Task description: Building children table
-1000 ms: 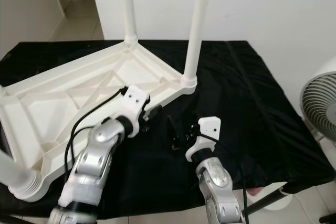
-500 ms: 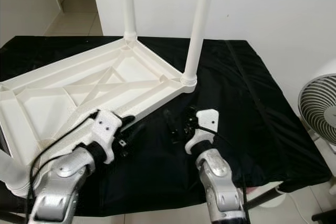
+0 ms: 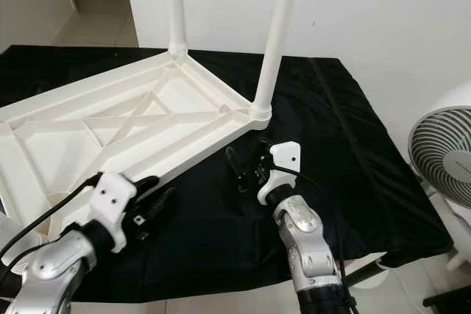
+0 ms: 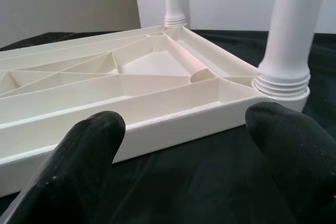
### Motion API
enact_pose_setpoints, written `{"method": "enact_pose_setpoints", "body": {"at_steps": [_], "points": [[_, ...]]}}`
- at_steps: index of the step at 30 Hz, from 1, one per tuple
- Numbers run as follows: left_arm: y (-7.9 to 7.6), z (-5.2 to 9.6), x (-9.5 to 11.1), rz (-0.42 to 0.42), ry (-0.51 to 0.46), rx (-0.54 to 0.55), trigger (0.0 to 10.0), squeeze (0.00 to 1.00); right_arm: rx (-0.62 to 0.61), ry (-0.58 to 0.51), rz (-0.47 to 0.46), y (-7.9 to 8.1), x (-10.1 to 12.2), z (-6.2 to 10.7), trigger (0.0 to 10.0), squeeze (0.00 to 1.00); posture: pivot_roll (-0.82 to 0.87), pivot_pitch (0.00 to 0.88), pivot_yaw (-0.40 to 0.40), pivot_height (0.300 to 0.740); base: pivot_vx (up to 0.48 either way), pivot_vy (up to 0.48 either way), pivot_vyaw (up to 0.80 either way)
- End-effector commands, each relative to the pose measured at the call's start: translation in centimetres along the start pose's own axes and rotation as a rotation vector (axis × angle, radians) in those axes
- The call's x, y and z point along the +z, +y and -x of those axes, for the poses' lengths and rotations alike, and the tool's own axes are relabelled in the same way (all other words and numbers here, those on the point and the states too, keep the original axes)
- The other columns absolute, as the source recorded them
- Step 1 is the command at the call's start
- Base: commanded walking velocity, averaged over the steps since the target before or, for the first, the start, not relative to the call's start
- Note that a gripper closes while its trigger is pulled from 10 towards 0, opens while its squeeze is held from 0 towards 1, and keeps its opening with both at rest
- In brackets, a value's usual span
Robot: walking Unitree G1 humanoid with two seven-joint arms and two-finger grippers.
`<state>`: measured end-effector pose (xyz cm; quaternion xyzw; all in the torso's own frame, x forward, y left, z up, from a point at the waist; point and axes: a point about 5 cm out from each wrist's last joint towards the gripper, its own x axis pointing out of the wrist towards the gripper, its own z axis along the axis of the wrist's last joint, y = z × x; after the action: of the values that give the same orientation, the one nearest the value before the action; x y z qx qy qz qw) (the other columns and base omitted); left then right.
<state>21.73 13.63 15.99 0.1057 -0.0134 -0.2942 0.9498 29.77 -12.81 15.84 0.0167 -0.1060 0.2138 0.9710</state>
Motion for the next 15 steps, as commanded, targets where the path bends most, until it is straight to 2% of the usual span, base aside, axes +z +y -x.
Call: {"method": "enact_pose_setpoints", "body": {"at_steps": [1, 6, 15], "points": [[0.1, 0.3, 0.1, 0.003, 0.011, 0.017, 10.0, 0.0, 0.014, -0.001, 0.003, 0.0, -0.1, -0.2, 10.0, 0.0, 0.13, 0.081, -0.081, 0.74, 0.0, 0.0, 0.0], [0.3, 0.5, -0.1, 0.002, 0.029, 0.041, 10.0, 0.0, 0.026, -0.006, 0.0, 0.2, -0.1, -0.4, 10.0, 0.0, 0.13, 0.081, -0.082, 0.74, 0.0, 0.0, 0.0], [1.9, 0.7, -1.3, 0.001, 0.1, 0.174, 10.0, 0.0, 0.024, -0.011, -0.012, 0.3, -0.3, -0.1, 10.0, 0.0, 0.13, 0.077, -0.081, 0.74, 0.0, 0.0, 0.0]]}}
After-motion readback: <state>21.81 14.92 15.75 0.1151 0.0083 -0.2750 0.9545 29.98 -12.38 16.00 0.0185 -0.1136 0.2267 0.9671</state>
